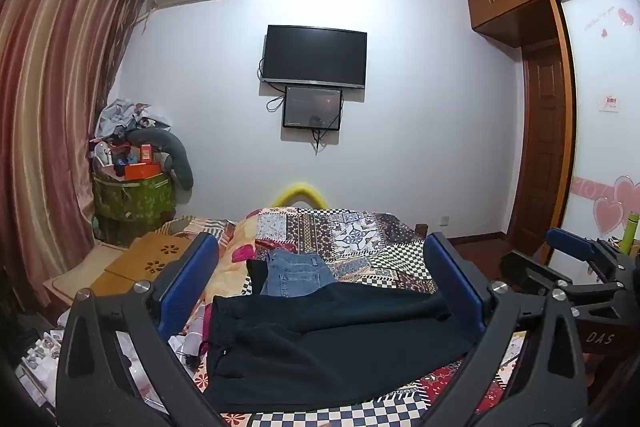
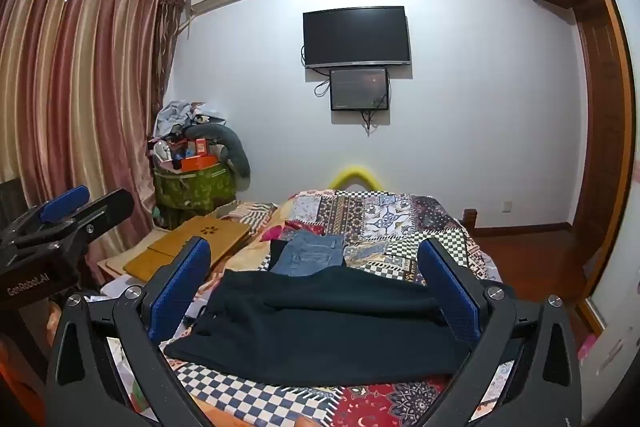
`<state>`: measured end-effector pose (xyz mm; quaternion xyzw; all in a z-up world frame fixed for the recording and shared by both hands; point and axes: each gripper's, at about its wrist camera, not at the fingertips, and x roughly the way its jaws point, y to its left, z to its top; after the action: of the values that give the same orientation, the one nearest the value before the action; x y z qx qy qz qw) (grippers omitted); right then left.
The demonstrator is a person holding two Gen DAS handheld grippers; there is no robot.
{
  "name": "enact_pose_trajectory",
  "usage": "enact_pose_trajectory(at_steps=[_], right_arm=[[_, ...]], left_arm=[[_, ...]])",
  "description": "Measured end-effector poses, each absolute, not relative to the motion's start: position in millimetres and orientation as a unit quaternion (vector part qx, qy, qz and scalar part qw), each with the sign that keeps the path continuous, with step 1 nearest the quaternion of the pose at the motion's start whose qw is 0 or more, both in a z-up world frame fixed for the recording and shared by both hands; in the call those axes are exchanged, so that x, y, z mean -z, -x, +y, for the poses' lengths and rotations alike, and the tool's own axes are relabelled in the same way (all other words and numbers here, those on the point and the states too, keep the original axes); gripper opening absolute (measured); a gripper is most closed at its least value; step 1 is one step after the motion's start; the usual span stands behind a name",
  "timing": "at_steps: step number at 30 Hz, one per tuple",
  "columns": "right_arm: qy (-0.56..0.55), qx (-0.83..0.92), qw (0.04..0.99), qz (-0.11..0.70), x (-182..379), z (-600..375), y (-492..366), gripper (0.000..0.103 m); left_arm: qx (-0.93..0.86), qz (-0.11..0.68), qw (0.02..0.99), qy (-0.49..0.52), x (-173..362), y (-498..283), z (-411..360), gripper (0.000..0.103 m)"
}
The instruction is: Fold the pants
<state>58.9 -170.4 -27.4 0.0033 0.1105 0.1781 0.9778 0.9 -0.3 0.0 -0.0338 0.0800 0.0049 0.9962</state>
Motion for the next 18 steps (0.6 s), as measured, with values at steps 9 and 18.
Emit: enact_pose_trajectory(at_steps=[9, 18], right_arm=[[-0.004, -0.179, 0.977, 0.114, 24, -174, -63, 0.103], [-0.006, -0.174, 0.978, 0.116, 24, -183, -67, 0.103]], left_arm=[[0.0, 0.08, 0.996, 0.036, 11, -9, 6, 0.103], [-0.002, 0.085, 0.996, 0.036, 13, -15, 2, 0.103]])
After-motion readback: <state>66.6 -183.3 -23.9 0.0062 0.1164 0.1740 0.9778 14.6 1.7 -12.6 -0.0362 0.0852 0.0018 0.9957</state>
